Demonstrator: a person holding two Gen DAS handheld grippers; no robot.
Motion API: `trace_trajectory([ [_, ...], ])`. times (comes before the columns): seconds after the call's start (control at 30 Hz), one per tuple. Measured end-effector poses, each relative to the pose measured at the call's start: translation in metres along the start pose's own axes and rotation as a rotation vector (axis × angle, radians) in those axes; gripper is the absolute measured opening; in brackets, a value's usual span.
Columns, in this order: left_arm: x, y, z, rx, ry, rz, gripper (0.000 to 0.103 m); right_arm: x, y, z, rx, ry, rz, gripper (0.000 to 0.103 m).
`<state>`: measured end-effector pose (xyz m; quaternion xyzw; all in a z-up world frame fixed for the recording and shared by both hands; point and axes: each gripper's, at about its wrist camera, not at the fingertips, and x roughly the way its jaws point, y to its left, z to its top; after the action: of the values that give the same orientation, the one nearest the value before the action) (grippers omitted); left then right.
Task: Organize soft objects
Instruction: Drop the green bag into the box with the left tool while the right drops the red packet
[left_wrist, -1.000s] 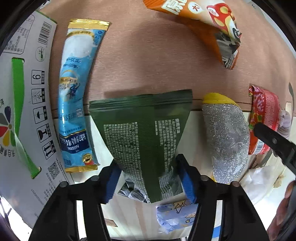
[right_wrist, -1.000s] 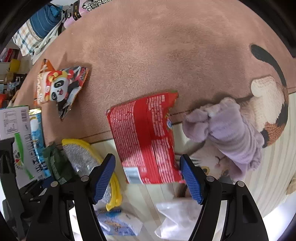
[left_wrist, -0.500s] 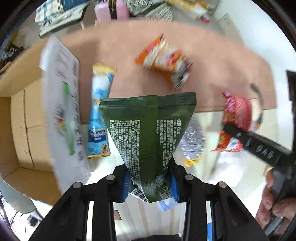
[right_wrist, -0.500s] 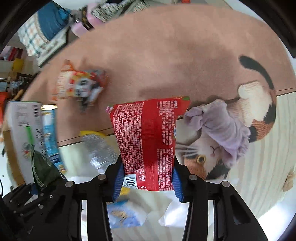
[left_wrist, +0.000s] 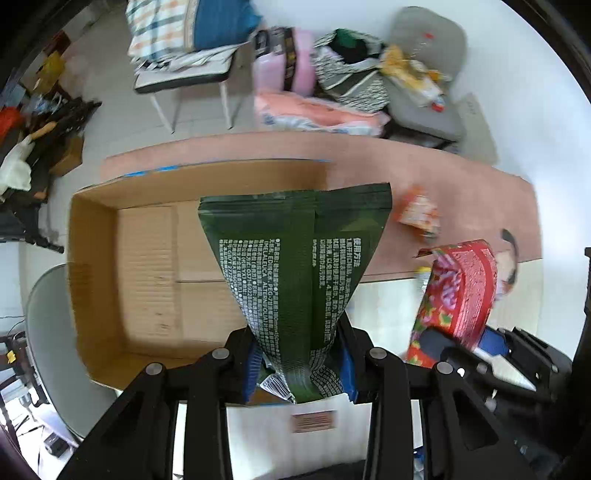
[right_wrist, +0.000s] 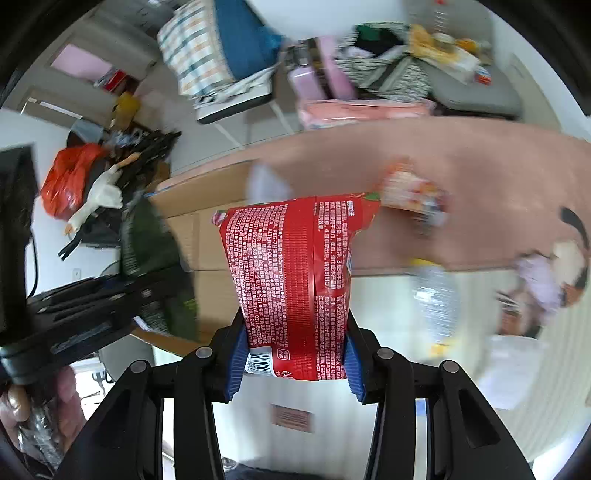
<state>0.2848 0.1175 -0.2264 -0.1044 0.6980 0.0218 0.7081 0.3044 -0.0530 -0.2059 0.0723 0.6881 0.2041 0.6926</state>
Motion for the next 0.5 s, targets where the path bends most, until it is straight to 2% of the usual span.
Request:
trace_trajectory([
  [0.1, 0.015, 0.045, 0.019, -0.013, 0.065, 0.000, 0.032, 0.041, 0.045, 0.011, -0.011, 0.020, -0.028, 0.047],
  [0.23, 0.042, 0.076, 0.045, -0.001, 0.116, 0.008, 0.032, 0.096, 0.081, 0.023, 0.012, 0.074, -0.067, 0.047],
  [0.33, 0.063, 0.088, 0.059, 0.016, 0.159, 0.009, 0.032, 0.134, 0.094, 0.034, 0.006, 0.099, -0.117, 0.047],
  [0.5, 0.101, 0.106, 0.073, 0.002, 0.251, -0.038, 0.032, 0.174, 0.100, 0.049, 0.002, 0.132, -0.182, 0.047],
])
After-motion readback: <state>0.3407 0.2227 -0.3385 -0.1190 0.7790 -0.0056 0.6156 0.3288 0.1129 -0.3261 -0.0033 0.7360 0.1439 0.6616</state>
